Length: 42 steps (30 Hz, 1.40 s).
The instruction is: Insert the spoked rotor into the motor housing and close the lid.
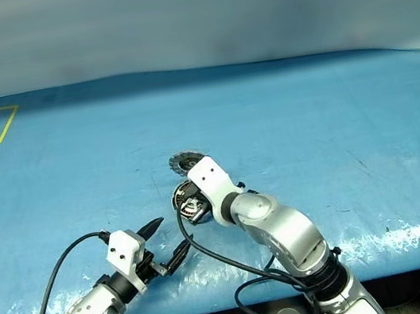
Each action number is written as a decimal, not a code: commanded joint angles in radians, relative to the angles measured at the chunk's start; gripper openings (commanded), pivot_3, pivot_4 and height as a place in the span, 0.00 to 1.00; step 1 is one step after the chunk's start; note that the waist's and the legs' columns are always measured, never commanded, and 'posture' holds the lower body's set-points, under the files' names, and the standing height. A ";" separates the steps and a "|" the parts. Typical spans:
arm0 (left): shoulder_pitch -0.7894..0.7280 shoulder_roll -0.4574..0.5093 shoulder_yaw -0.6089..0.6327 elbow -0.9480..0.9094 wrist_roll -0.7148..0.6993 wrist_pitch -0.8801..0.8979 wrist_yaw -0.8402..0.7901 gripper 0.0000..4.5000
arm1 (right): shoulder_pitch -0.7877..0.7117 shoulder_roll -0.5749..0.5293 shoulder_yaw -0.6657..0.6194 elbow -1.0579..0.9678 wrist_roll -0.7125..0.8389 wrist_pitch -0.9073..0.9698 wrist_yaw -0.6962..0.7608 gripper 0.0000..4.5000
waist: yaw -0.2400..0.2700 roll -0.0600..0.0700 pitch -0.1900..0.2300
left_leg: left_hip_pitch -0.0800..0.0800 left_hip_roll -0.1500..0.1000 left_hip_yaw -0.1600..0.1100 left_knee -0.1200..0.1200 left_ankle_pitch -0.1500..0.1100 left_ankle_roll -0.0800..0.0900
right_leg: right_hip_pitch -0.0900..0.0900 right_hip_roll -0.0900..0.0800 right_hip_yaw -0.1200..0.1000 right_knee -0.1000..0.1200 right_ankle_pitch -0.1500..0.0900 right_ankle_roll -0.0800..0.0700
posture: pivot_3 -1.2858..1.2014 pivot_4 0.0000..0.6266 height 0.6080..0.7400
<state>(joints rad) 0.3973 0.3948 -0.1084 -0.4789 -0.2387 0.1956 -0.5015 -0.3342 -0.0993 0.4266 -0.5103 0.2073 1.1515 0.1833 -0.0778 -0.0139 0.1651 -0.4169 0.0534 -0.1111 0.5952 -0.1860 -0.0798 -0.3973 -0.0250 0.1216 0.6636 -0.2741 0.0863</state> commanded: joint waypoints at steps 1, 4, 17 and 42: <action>-0.003 -0.005 -0.001 -0.047 -0.004 -0.005 0.003 1.00 | -0.012 0.015 0.018 0.027 -0.005 -0.050 0.007 0.01 | 0.000 0.000 0.000 | 0.000 0.000 0.000 0.000 0.000 0.000 | 0.000 0.000 0.000 0.000 0.000 0.000 | 0.52 0.24 1.00; -0.004 -0.009 -0.001 -0.046 -0.001 -0.009 0.008 1.00 | 0.008 0.012 0.032 0.071 -0.004 -0.050 0.015 0.01 | 0.000 0.000 0.000 | 0.000 0.000 0.000 0.000 0.000 0.000 | 0.000 0.000 0.000 0.000 0.000 0.000 | 0.52 0.24 1.00; -0.010 -0.028 -0.010 -0.038 0.004 -0.024 0.021 1.00 | 0.009 -0.078 0.018 -0.016 0.060 -0.118 0.161 0.01 | 0.002 0.000 0.000 | 0.001 0.000 0.000 0.001 0.000 0.000 | 0.001 0.000 0.000 0.000 0.000 0.000 | 0.52 0.24 1.00; -0.010 -0.102 -0.104 0.058 0.140 -0.201 0.071 1.00 | -0.651 -0.169 -0.102 0.970 0.004 -0.575 0.717 0.01 | -0.001 0.004 0.004 | -0.001 -0.001 0.000 -0.001 0.000 0.001 | 0.000 0.000 0.000 -0.001 0.007 0.001 | 0.52 0.24 1.00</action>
<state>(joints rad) 0.3762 0.2963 -0.2074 -0.4115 -0.1087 0.0258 -0.4385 -0.9437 -0.2724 0.3821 0.4428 0.1658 0.5765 0.8480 -0.0784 -0.0100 0.1688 -0.4183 0.0526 -0.1108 0.5942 -0.1863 -0.0792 -0.3974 -0.0253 0.1219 0.6630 -0.2672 0.0872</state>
